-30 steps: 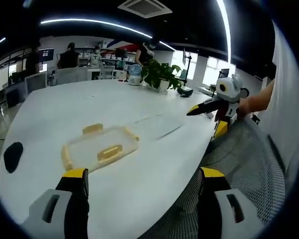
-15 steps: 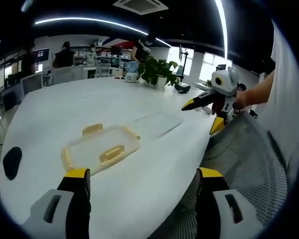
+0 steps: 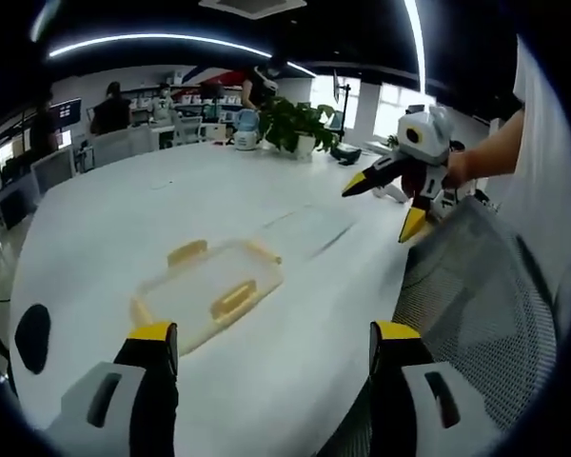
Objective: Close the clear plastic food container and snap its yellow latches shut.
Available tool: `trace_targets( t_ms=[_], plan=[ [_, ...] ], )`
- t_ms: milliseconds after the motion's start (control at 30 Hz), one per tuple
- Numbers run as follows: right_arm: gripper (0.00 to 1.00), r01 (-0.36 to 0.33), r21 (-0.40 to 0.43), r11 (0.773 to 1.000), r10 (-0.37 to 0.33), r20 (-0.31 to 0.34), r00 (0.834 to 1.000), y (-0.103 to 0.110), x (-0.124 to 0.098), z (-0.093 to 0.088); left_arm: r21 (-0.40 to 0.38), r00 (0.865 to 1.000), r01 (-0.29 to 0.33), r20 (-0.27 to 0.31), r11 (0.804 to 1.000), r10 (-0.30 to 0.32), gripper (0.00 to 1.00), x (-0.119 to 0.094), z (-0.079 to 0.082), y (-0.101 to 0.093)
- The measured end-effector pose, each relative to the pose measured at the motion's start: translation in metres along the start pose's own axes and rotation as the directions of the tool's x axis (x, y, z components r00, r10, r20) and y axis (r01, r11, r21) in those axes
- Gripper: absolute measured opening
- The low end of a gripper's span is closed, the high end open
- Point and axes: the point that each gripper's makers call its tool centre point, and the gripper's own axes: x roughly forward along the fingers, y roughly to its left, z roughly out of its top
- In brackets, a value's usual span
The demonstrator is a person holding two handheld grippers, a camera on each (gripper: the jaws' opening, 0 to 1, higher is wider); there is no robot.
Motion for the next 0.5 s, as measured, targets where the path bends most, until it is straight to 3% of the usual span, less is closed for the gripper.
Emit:
trace_targets(
  t_ms=[500],
  plan=[
    [0.67,-0.037,-0.067,0.997,0.033,-0.057,0.998,-0.009,0.020,0.008,0.050,0.998,0.031,-0.056,0.998,-0.028,0.82,0.004,-0.004,0.026]
  ],
)
